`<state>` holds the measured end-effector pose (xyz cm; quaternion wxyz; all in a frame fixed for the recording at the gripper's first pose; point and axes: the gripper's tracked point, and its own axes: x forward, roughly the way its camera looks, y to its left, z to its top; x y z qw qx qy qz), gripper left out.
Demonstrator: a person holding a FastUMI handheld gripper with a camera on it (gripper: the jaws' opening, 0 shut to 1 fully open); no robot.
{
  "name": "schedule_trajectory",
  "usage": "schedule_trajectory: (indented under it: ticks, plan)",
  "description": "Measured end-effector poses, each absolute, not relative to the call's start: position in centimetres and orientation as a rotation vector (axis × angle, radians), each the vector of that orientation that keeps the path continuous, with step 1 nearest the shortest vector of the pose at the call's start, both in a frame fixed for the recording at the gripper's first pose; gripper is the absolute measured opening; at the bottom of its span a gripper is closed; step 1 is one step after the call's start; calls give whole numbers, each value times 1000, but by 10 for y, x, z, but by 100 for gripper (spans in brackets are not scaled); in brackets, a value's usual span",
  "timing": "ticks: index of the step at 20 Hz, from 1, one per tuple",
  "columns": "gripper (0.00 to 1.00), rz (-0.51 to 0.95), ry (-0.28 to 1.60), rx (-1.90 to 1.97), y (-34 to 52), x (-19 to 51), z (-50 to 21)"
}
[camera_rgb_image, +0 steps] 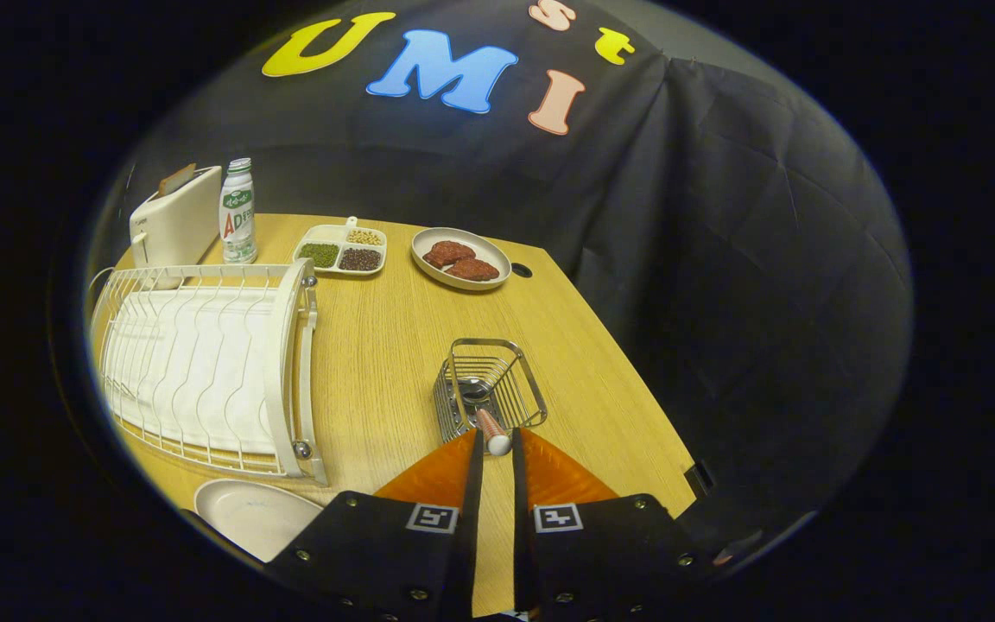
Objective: Take the plate from the dish rack, then take the spoon from the basket and place it into the plate.
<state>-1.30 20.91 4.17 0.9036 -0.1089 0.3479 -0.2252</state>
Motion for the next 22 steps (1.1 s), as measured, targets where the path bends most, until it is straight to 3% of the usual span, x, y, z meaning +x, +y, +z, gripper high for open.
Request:
schedule_trajectory:
  ticks: [10, 15, 16, 22]
  plan:
    - [18, -413, 773, -225, 203, 8, 22]
    - [13, -383, 768, -231, 207, 11, 23]
    - [7, -382, 769, -236, 206, 9, 23]
    - [7, -384, 772, -235, 205, 2, 30]
